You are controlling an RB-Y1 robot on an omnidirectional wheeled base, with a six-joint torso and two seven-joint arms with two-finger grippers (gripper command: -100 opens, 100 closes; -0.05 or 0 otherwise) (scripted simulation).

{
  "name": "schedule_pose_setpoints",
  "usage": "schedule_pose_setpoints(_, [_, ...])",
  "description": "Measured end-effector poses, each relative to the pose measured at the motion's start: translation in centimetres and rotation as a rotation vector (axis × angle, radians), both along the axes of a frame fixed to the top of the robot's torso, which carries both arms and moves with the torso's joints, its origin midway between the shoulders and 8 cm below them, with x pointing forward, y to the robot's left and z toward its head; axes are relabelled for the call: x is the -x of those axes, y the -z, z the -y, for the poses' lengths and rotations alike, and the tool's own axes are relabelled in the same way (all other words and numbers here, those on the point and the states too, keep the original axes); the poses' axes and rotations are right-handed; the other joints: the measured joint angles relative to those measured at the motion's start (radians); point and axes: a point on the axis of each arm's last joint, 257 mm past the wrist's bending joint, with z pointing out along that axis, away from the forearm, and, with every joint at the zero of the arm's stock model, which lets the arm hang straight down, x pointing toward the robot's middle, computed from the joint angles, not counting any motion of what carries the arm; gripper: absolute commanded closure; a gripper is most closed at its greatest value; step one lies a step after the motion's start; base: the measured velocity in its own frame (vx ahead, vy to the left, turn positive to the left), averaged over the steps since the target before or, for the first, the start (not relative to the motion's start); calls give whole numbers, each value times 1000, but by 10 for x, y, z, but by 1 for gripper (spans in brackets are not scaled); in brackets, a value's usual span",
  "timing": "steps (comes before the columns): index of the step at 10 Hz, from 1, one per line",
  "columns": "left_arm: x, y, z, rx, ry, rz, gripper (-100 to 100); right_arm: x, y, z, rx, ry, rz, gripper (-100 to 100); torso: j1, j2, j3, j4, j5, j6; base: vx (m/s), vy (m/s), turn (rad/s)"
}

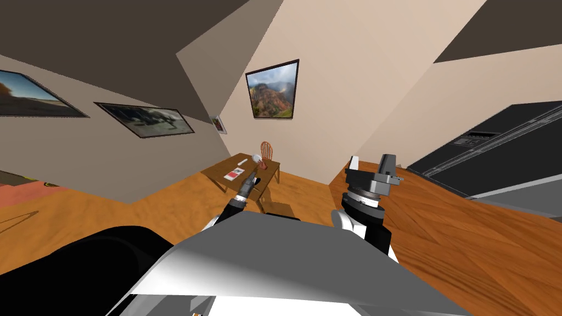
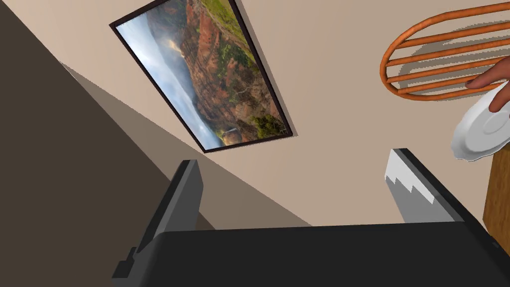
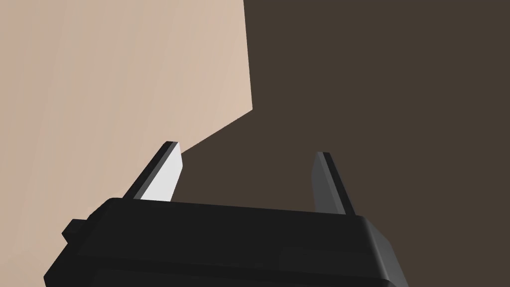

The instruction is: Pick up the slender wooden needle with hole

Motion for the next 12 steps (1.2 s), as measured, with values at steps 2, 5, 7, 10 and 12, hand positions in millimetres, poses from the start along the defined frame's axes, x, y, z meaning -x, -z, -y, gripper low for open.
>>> schedule_pose_setpoints(2, [12,20,-1,3,9,-69,-100,0,0,0,0,0,0,0,2,2,1,0,0,0,59,-34,-98])
schedule_pose_setpoints(5, [37,71,-9,17,19,-219,-100,0,0,0,0,0,0,0,2,-1,0,0,0,0,87,-35,-93])
schedule_pose_setpoints(7, [56,109,-13,30,21,-330,-100,0,0,0,0,0,0,0,2,-2,-1,0,0,0,123,-36,-131])
schedule_pose_setpoints(10, [83,154,-25,47,15,-483,-100,0,0,0,0,0,0,0,3,-1,-1,0,0,0,100,-19,-87])
schedule_pose_setpoints(12, [124,191,-34,63,2,-628,-100,0,0,0,0,0,0,0,1,-5,-3,-1,0,-1,147,-17,-66])
